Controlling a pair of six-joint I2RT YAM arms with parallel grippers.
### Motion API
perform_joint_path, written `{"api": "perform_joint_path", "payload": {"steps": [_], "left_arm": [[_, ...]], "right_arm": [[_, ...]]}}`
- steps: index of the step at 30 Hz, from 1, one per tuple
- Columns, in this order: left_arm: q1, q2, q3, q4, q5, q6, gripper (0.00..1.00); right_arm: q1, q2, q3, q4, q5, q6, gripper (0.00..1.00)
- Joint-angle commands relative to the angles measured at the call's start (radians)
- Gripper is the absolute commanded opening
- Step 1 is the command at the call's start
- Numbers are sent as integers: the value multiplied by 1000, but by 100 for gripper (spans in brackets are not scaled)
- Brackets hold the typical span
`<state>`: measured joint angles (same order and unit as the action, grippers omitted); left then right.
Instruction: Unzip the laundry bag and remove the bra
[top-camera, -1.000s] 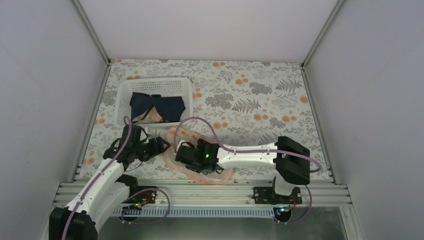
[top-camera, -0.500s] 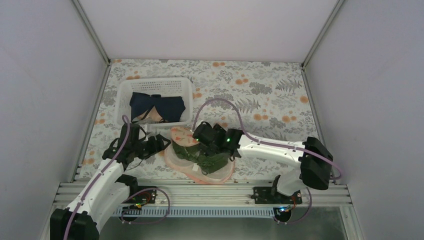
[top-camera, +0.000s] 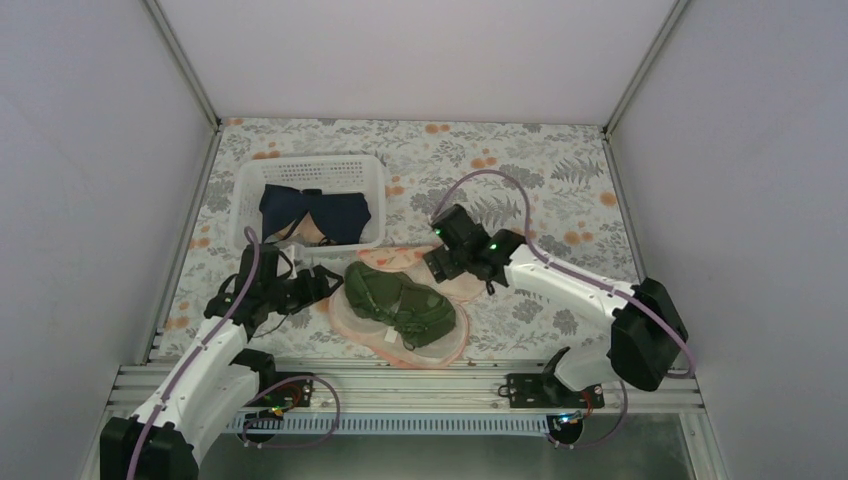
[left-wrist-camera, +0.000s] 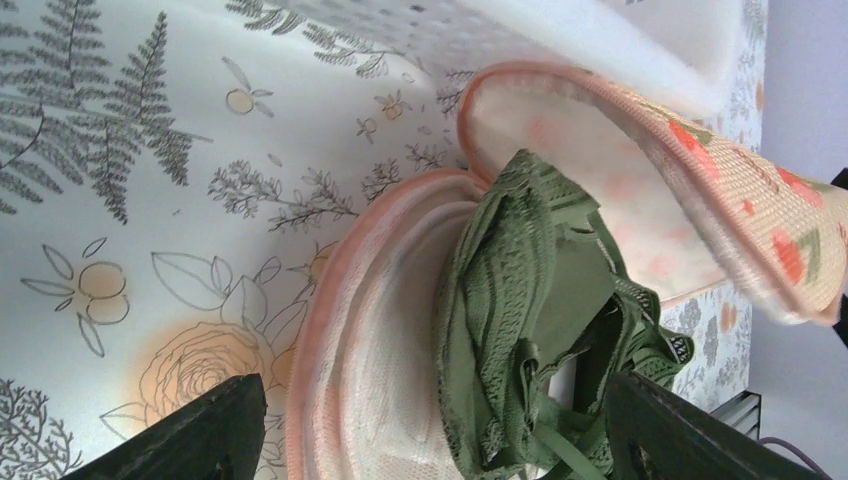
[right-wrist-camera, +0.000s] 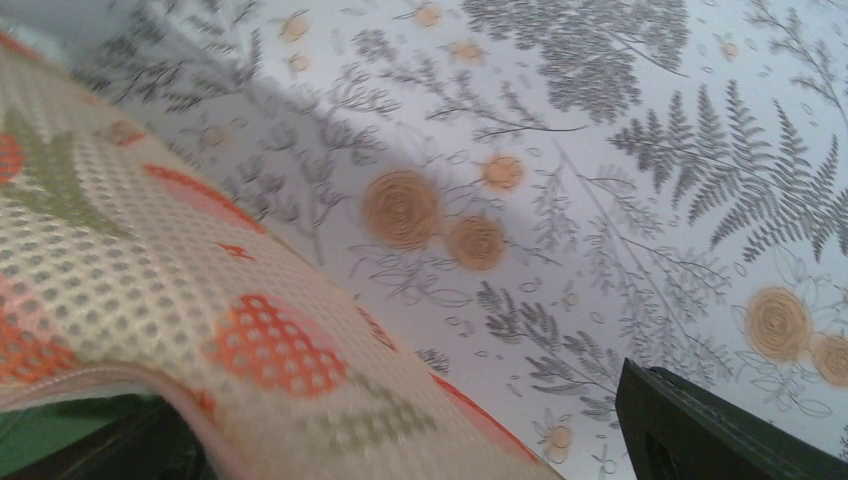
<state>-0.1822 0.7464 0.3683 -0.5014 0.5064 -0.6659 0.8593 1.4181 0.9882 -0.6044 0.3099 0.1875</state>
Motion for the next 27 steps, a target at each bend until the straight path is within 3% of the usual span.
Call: {"api": "perform_joint_path", "payload": {"steps": [1,7,11,13,14,15,17,20,22,24,27], "left_arm": [[5,0,45,50,26,8,84],[7,-4,85,157,101,63,84],[5,-8,134,326,238,221,84],[-3,2,179,344,312,394,84],[-10,11,204,310,342,569,83],[-14,19,223,273,331,622,81],[-29,30,227,293,389,721,73],[-96,71,300,119,453,1050,72],[-156,109,370,-97,413,1397,77],[-215,168,406,-284,285,1707,81],[-286,243,393,-362,58,1909,81]], "right_arm": [[-92,-45,14,22,-101,36,99],[-230,-68,30,4,-241,32,100],[-336,-94,42,2,-363,33,100],[-400,-116,48,11,-464,33,100],[-433,-125,50,18,-515,33,100],[-467,-130,53,21,-558,35,100],[-502,-130,72,5,-565,32,99],[-500,-127,109,-66,-534,12,99],[-472,-147,117,-99,-539,10,96],[-404,-189,99,-92,-567,10,93],[-222,-253,33,-27,-559,41,88]]}}
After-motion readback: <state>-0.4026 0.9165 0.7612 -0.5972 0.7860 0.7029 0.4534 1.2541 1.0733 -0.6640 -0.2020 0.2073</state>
